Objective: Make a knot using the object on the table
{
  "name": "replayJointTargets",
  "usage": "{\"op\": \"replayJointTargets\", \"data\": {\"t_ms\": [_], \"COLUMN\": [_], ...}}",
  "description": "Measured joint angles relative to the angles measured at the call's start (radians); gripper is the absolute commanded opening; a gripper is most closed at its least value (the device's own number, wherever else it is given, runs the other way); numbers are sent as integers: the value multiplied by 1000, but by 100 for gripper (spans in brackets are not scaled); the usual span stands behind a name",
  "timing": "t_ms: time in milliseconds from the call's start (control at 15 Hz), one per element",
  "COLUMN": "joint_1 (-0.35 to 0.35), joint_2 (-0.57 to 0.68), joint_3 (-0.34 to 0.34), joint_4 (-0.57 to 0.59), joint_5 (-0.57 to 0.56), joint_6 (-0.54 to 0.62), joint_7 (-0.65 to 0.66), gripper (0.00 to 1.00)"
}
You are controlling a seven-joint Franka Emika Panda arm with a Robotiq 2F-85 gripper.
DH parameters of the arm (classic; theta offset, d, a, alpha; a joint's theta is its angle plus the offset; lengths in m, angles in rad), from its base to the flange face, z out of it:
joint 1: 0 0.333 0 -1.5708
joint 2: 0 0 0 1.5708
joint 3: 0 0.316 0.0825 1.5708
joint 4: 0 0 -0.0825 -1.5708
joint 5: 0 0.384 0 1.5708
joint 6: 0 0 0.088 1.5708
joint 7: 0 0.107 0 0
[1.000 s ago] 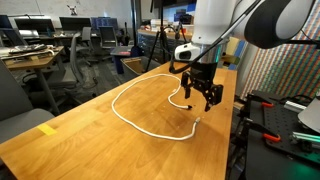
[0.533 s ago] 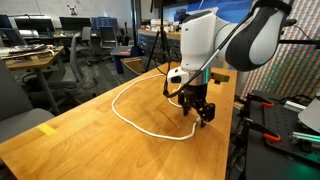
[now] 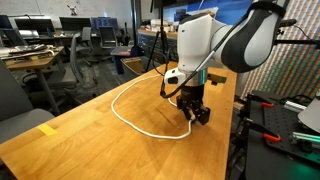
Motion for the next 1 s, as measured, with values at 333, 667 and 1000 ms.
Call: {"op": "replayJointTargets", "data": {"t_ms": [333,667,1000], "joint_1": [-129,-289,-297], "joint_2": [-15,-234,-470], "joint_3": [153,253,60], "joint_4": [-1,-38,-171], "joint_5": [196,513,765], "joint_6": [-60,-220,-221], "joint_7": [-113,-259,-346], "gripper": [0,0,0]}}
